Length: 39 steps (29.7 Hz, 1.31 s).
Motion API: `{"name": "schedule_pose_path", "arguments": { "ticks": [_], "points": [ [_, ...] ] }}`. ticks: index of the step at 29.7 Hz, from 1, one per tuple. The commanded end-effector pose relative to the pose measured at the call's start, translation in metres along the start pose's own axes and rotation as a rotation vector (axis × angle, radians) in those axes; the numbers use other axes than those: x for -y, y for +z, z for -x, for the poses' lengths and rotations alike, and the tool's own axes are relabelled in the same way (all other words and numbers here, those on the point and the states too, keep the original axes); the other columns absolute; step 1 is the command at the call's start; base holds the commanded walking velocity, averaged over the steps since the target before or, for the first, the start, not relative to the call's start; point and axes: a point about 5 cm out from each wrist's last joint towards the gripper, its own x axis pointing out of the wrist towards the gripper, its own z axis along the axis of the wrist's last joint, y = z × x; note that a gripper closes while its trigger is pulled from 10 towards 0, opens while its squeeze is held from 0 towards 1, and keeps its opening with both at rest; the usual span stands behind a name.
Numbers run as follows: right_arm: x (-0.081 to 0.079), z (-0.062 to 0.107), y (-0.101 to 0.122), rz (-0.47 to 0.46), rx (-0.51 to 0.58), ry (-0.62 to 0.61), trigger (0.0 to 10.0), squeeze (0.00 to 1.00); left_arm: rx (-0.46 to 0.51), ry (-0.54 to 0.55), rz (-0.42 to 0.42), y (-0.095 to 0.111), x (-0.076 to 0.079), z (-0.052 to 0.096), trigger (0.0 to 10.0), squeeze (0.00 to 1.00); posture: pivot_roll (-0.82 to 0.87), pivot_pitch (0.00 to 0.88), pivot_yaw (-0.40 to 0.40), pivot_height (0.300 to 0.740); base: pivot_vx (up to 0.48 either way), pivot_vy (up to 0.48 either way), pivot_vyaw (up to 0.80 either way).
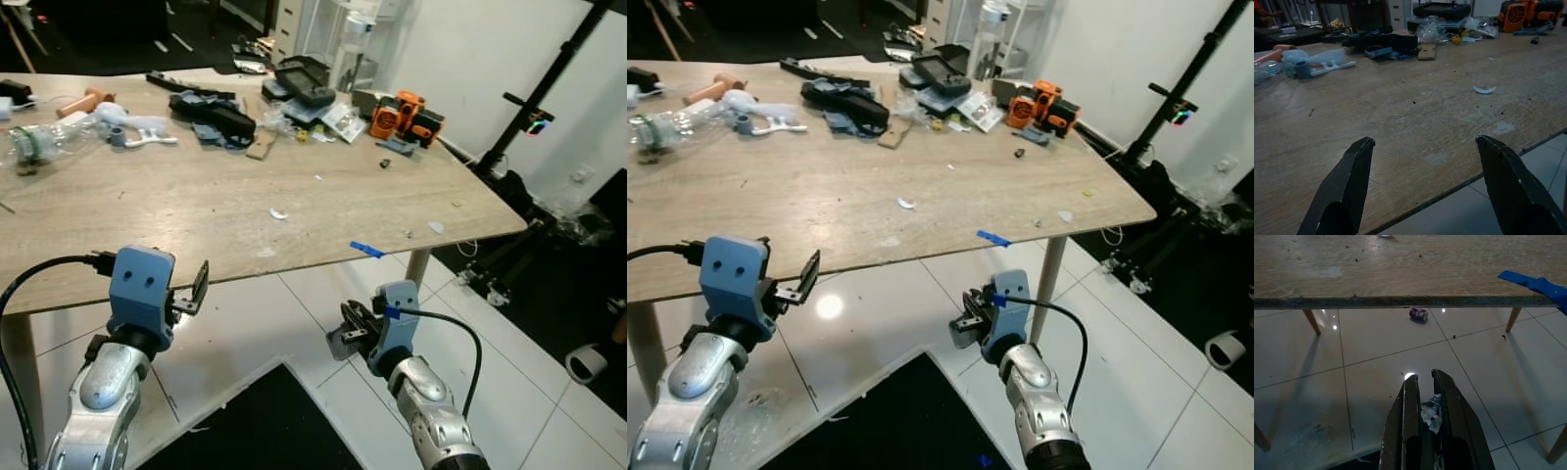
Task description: Picking trash to rubbish bin
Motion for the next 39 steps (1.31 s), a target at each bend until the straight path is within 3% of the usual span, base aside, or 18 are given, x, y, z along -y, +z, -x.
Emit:
{"name": "schedule_pose_path", "arguments": {
  "ticks": [1, 7, 18, 23, 32, 39],
  "points": [
    [0.011, 0.008, -0.006, 0.001, -0.012, -0.059, 10.0, 0.00, 0.017, -0.030, 0.034, 0.001, 0.007, 0.002, 10.0, 0.00, 0.07, 0.121, -0.176, 0.740, 0.000, 0.000, 0.00],
    [0.024, 0.027, -0.013, -0.060, 0.041, -0.230, 10.0, 0.00, 0.039, -0.064, 0.059, 0.005, 0.003, -0.005, 10.0, 0.00, 0.05, 0.125, -0.103, 0.740, 0.000, 0.000, 0.00],
    [0.034, 0.050, -0.029, -0.092, 0.010, -0.312, 10.0, 0.00, 0.024, -0.101, 0.052, 0.003, 0.008, -0.014, 10.0, 0.00, 0.04, 0.121, -0.046, 0.740, 0.000, 0.000, 0.00],
    [0.025, 0.041, -0.018, -0.039, 0.045, -0.255, 10.0, 0.00, 0.029, -0.113, 0.081, 0.005, 0.014, -0.024, 10.0, 0.00, 0.02, 0.121, -0.021, 0.740, 0.000, 0.000, 0.00],
    [0.024, 0.035, -0.010, -0.067, 0.071, -0.257, 10.0, 0.00, 0.000, -0.062, 0.093, -0.003, 0.014, -0.027, 10.0, 0.00, 0.02, 0.122, -0.016, 0.740, 0.000, 0.000, 0.00],
    [0.019, 0.032, -0.005, -0.056, 0.085, -0.235, 10.0, 0.00, 0.004, -0.059, 0.083, -0.001, 0.011, -0.030, 10.0, 0.00, 0.02, 0.124, -0.009, 0.740, 0.000, 0.000, -0.77]
  ]
}}
